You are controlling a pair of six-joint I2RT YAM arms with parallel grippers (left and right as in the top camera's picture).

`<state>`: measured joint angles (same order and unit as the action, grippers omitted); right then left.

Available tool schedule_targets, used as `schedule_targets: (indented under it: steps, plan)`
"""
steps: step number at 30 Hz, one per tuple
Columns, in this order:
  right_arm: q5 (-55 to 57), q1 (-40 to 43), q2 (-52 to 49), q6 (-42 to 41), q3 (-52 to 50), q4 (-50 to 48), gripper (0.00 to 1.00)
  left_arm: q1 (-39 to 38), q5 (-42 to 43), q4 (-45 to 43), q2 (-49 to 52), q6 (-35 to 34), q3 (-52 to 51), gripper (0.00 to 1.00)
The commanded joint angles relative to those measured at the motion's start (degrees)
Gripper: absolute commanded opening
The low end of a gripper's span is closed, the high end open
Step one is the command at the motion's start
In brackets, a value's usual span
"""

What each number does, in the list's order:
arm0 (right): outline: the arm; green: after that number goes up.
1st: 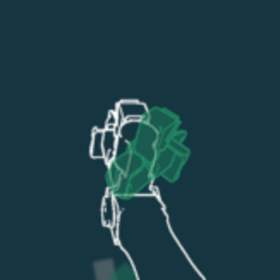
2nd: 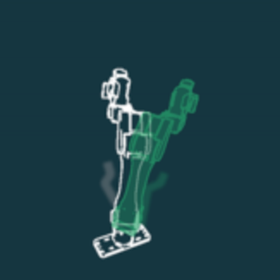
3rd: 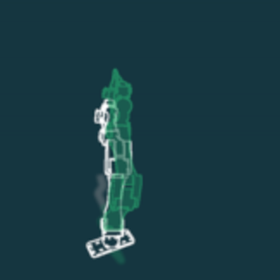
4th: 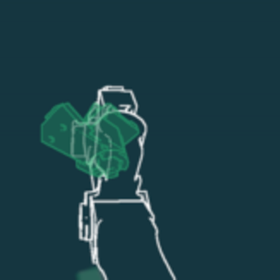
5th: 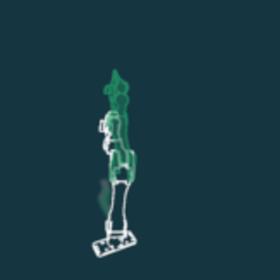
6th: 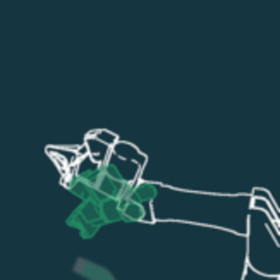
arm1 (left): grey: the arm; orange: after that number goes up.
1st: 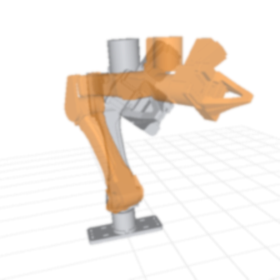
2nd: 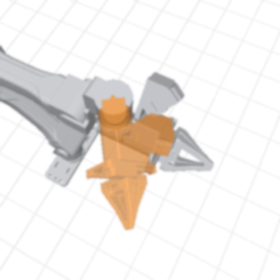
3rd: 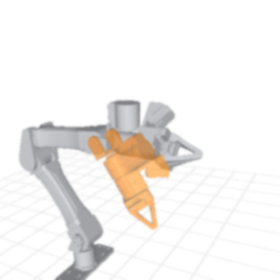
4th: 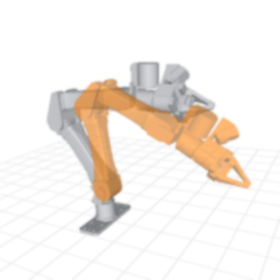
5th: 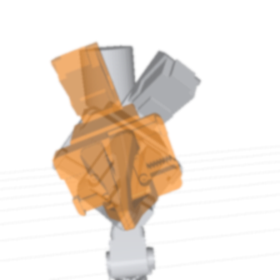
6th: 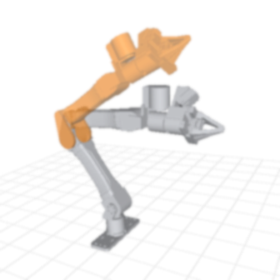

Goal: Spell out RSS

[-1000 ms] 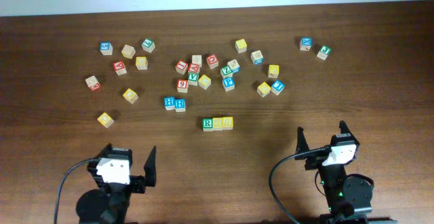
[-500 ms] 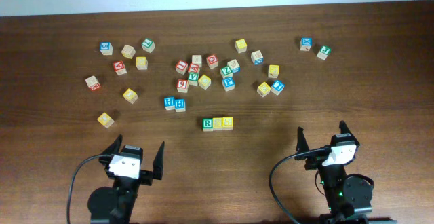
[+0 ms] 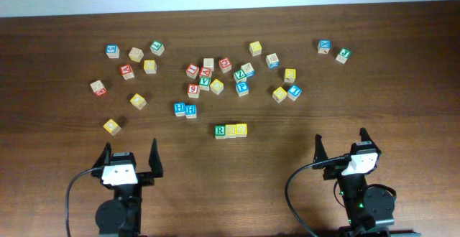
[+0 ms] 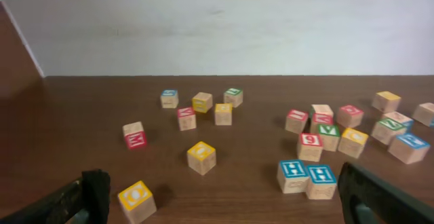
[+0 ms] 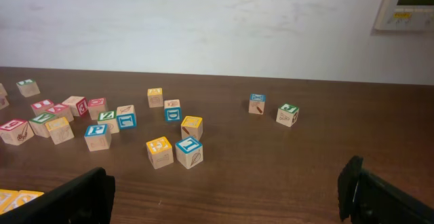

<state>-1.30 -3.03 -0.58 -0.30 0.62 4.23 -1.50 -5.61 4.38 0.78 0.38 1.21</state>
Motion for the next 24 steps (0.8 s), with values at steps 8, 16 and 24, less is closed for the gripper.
schedule_targets:
  steps: [8, 16, 24]
  plan:
    - [0.5, 0.44, 0.39, -0.57, -0.31, 0.31, 0.98, 0.26, -2.8, -0.39, -0.5, -1.22, -0.74, 0.99]
    - [0.48, 0.44, 0.39, -0.57, -0.31, 0.31, 0.98, 0.26, -2.8, -0.48, -0.5, -1.22, -0.74, 0.99]
    - [0.48, 0.44, 0.39, -0.55, -0.31, 0.31, 0.98, 0.26, -2.8, -0.48, -0.48, -1.25, -0.72, 0.99]
